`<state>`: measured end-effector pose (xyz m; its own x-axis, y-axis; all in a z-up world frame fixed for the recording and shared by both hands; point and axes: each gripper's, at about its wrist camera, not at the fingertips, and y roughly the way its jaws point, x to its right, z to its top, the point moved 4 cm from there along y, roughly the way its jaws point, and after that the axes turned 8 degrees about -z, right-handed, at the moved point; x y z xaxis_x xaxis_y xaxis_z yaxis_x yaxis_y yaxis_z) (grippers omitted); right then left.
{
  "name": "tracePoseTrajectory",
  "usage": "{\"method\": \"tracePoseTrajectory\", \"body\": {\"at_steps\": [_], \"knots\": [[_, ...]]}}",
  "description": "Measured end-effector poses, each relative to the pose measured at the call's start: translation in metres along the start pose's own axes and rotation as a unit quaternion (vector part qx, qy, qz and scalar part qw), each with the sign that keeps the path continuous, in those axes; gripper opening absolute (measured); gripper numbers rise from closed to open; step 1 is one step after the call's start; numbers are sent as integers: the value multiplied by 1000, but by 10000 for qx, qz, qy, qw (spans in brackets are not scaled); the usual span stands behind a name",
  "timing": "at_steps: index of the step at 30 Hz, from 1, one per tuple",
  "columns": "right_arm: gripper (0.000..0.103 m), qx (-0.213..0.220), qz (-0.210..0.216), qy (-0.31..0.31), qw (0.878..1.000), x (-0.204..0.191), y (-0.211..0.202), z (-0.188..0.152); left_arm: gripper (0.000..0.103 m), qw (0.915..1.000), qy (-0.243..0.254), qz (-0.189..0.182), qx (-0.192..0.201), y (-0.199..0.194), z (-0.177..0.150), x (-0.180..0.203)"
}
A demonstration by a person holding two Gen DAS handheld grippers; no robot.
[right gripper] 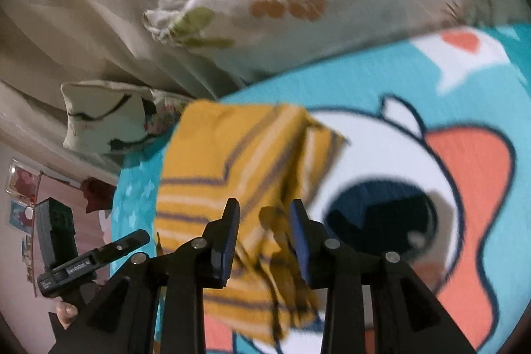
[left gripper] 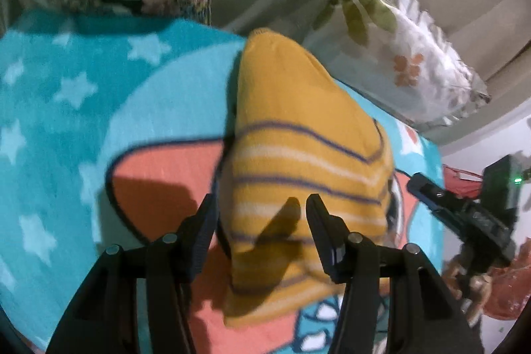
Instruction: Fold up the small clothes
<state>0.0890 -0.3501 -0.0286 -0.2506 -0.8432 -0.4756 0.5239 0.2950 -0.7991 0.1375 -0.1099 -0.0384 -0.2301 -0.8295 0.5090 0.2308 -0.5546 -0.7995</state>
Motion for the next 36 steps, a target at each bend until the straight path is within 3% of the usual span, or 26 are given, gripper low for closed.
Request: {"method": "tracePoseTrajectory", "body": {"at_steps": [3,5,6,8,10,13,16,23,26,32,36], "knots": [[35,-43,-136,-119,9998,-13,19,9,55,10000,52,47,-9,16,18,2],[31,-165,-768,-446,9959,-14,39,10,59,9994,186,277,-122,36,24,4],[29,-194,-1358,-720,9879,-12,53,10,60,9986,205,391,-282,50,24,2],[26,-299,-1757,-808,9807,-5,65,10,67,9982,157,376,-436,62,23,1],[27,-369,-2033,-628,9764,7,67,12,67,9980,162,413,-444,58,25,3],[37,-452,-1911,-407,9797,17,64,14,67,9989,293,219,-298,44,37,13],[38,-414,-1796,-295,9824,17,61,14,67,9991,325,164,-225,45,62,16],[43,-321,-1698,25,9850,29,49,12,70,9964,463,575,-414,93,108,6],[44,-268,-1651,125,9858,29,43,11,72,9944,447,713,-643,109,112,0],[44,496,-1682,64,9845,6,1,26,72,9980,381,372,-332,76,116,7],[44,610,-1257,-159,9901,-19,7,35,72,9977,445,420,-278,67,101,3]]}}
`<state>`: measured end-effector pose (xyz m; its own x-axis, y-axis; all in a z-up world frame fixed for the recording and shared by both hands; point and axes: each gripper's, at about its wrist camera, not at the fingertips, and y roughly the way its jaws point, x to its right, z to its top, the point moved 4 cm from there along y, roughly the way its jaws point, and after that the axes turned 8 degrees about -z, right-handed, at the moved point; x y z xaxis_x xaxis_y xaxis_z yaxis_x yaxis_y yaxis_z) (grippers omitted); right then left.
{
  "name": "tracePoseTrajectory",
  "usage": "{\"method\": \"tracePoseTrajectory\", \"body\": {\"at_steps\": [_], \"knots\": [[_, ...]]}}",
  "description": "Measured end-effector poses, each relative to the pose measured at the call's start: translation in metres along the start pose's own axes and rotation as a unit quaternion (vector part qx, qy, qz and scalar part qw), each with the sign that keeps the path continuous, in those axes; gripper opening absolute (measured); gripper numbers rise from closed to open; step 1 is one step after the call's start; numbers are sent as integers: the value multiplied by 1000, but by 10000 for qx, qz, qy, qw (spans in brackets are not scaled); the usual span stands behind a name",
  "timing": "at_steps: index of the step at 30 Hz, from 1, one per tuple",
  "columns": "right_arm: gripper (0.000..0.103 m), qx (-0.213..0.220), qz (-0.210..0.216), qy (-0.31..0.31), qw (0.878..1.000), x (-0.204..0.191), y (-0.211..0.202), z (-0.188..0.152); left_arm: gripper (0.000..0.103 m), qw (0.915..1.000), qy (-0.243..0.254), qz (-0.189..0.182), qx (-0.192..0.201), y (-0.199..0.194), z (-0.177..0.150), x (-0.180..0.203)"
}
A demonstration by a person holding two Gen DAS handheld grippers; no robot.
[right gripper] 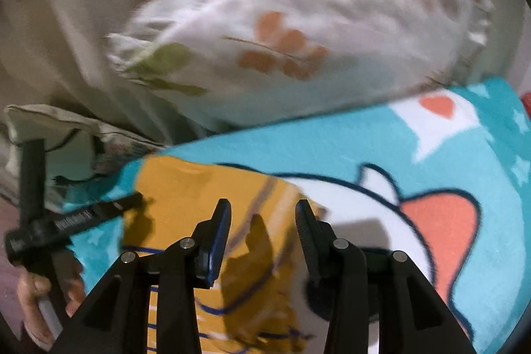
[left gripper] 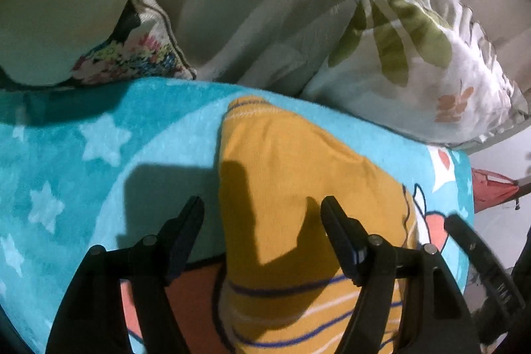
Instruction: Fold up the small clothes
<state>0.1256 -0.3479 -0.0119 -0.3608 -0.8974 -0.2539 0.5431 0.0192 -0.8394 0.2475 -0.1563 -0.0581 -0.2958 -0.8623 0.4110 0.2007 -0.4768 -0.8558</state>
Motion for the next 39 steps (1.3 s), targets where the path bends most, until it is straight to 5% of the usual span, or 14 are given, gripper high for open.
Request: {"method": "tracePoseTrajectory", "body": {"at_steps": [6,7,11,12,15,17,20,22,25,29,32,34,39], "knots": [[44,-602,1085,311,9918,-23,43,-7,75,9998,-91,-72,150,-6,-34,-12],[44,-683,993,315,9922,-21,49,-12,79,9999,-50,-9,144,-8,-40,-15],[43,-588,-451,90,9972,10,51,-20,81,9998,-132,-61,144,-16,-52,-29],[43,-559,-494,171,9971,16,43,-21,80,9997,-177,-64,167,-21,-55,-31],[44,-306,-51,192,9993,15,8,-24,80,9991,-231,-245,248,-42,-66,-29],[44,-277,610,216,9975,5,-8,-29,80,9977,-230,-579,269,-50,-75,-23],[44,-574,1825,461,9804,-16,-21,-48,80,9966,-220,-750,261,-55,-90,-15],[44,-955,2279,687,9665,-25,-10,-64,80,9967,-217,-768,145,-50,-102,-9],[44,-1192,1933,826,9704,-14,11,-84,80,9990,-183,-394,-102,-37,-120,-10],[16,-1268,1763,1290,9676,25,18,-93,80,9977,-558,-292,-240,-35,-141,-32],[23,-1068,1430,1294,9754,41,-2,-88,80,9941,-962,-465,-183,-48,-150,-46],[33,-999,1540,1218,9754,40,-13,-85,80,9927,-1040,-607,-89,-56,-152,-48],[35,-1078,1897,575,9742,10,-31,-109,80,9943,-880,-601,-104,-57,-164,-37]]}}
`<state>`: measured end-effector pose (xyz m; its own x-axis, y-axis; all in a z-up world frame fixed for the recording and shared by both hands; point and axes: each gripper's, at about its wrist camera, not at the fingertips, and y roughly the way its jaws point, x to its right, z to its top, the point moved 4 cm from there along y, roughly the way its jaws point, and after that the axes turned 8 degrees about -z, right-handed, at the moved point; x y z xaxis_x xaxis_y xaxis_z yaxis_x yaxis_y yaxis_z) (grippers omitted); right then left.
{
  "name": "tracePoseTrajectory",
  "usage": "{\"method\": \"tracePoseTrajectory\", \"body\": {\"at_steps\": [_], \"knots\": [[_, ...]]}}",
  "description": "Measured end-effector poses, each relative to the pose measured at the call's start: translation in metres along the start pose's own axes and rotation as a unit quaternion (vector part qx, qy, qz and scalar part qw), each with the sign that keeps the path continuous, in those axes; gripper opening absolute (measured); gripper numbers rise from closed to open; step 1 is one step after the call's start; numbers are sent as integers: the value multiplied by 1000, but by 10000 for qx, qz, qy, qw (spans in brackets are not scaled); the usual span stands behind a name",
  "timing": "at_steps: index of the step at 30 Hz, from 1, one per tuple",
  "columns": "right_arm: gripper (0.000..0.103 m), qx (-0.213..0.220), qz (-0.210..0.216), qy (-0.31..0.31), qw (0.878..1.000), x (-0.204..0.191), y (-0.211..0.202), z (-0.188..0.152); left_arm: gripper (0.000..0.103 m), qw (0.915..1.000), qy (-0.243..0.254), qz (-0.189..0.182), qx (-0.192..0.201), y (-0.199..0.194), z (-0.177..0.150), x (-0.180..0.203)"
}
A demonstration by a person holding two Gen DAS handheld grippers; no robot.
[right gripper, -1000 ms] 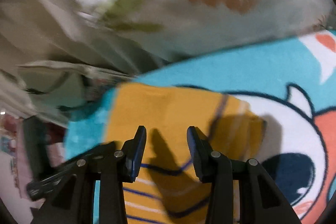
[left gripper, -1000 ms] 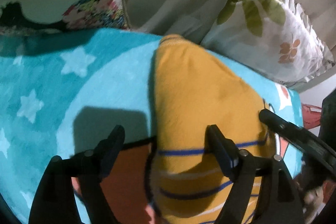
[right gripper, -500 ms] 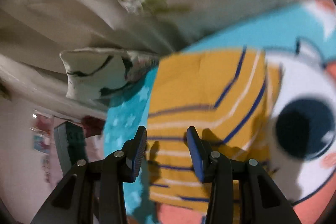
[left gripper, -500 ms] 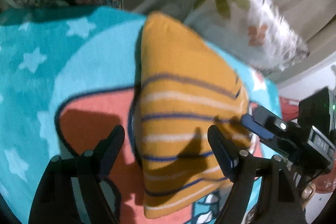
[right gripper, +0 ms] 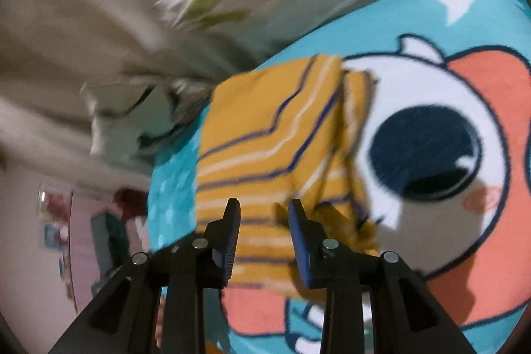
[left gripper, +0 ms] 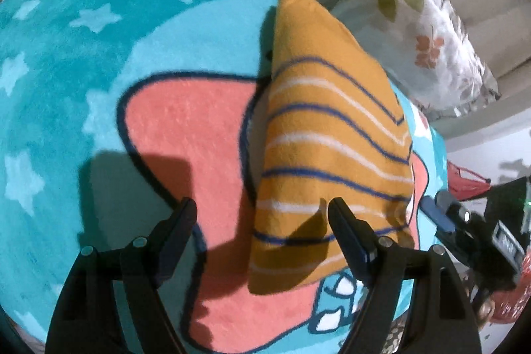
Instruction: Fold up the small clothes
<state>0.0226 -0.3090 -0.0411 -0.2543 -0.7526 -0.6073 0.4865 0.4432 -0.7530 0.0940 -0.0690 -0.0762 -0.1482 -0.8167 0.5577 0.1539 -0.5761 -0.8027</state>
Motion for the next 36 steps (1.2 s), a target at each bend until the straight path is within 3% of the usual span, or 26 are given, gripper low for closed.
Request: {"method": "tracePoseTrajectory", "body": {"at_steps": [3,5,8,11,14,17,20,23,25,29,36], "knots": [[36,-378,-542,-366,9971,1,27,-22,80,9995,-56,215,-235,11,-14,-6],[36,-475,-1075,-424,9922,19,35,-27,80,9990,-203,159,-360,13,-24,-12],[34,-413,-868,-106,9953,30,20,-23,80,9992,-224,192,-284,0,-32,-13],[39,-117,-1005,-283,9945,22,1,-13,80,9993,4,369,-91,-12,-32,-2],[41,12,-777,-305,9965,13,-4,-1,80,9975,251,664,31,-12,-28,8],[41,75,-410,-357,9985,0,4,17,80,9947,484,902,102,-4,-20,22],[41,-195,-37,-140,9997,-2,35,32,80,9907,694,1156,158,-6,-21,32],[37,-298,-445,-88,9985,11,50,34,80,9877,865,1282,235,-13,-29,42],[35,-240,-426,-51,9988,16,37,30,80,9850,904,1449,249,-14,-32,44],[42,10,-620,-272,9977,12,13,27,80,9836,890,1547,272,-8,-30,48],[42,23,-754,-232,9969,12,12,8,80,9752,1102,1896,306,9,-8,48]]}}
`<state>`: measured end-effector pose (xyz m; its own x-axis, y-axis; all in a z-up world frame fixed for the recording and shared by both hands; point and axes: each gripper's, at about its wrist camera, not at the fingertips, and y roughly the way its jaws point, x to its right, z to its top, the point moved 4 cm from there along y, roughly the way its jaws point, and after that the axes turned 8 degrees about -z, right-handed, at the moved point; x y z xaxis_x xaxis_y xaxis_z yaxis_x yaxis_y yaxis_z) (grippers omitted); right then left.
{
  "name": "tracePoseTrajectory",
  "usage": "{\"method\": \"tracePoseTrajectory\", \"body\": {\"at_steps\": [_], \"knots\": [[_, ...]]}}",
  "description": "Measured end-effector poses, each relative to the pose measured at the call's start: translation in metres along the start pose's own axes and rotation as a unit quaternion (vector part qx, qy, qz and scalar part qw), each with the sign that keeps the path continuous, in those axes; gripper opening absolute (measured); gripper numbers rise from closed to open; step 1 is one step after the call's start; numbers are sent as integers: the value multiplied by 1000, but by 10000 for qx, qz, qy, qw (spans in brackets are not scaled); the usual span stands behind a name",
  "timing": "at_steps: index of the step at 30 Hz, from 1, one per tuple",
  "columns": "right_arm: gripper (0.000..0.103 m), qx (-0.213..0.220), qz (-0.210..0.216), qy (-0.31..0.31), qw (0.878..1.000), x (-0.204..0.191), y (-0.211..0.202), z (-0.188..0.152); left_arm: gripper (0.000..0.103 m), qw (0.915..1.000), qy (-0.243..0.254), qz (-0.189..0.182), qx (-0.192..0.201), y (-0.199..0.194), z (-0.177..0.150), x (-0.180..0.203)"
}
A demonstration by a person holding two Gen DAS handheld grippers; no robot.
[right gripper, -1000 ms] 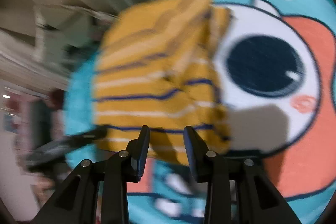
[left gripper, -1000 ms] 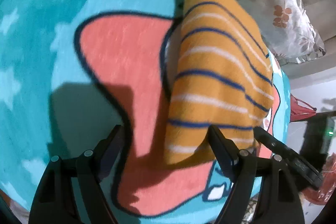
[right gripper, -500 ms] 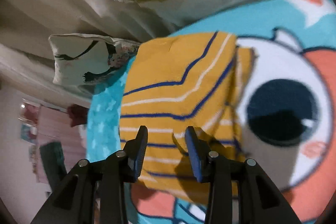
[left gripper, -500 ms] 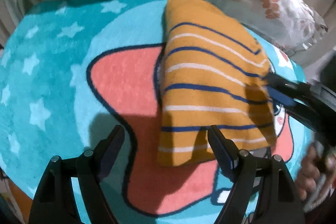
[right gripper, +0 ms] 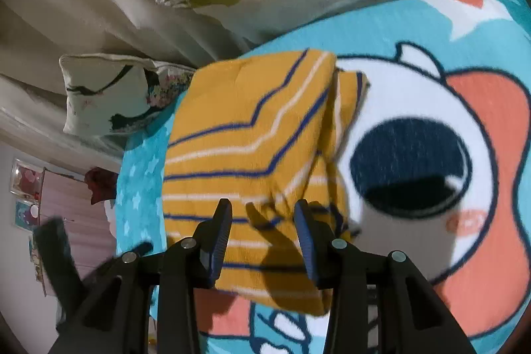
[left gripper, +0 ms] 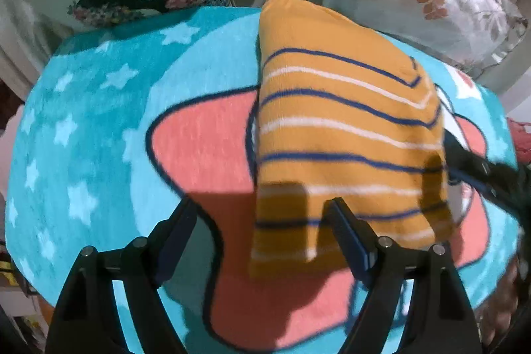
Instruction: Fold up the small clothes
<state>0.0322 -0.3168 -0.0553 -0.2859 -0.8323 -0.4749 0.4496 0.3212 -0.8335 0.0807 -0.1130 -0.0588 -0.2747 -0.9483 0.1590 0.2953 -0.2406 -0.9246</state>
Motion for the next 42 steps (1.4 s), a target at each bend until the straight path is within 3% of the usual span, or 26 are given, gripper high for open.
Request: {"method": "tracePoseTrajectory", "body": {"at_steps": [6,13,17,20,23,29,32,34,37,42], "knots": [[42,-151,-455,29,9988,6,10,-20,80,9993,-37,-265,-264,30,12,-10],[49,144,-848,-107,9962,-13,-4,-35,80,9979,156,-597,-180,17,24,-14],[49,70,-1212,-268,9922,-21,5,-45,82,9963,98,-768,-378,32,34,-23],[49,137,-1348,-192,9906,-23,2,-42,83,9935,30,-995,-557,39,34,-27],[49,395,-1293,-171,9907,-33,-12,-26,83,9908,-36,-1268,-461,26,35,-35],[49,669,-1469,-324,9864,-53,-1,20,83,9916,-179,-1179,-508,17,14,-59],[49,375,-1779,-356,9827,-48,37,36,83,9917,-231,-1168,-480,12,4,-71],[49,128,-1893,-341,9812,-42,53,40,83,9924,-287,-1128,-403,3,0,-79],[49,251,-1999,-326,9790,-52,39,39,83,9936,-314,-1030,-331,-4,-2,-93],[49,462,-1622,-809,9824,-104,25,14,83,9936,-422,-952,-441,6,-7,-108]]}}
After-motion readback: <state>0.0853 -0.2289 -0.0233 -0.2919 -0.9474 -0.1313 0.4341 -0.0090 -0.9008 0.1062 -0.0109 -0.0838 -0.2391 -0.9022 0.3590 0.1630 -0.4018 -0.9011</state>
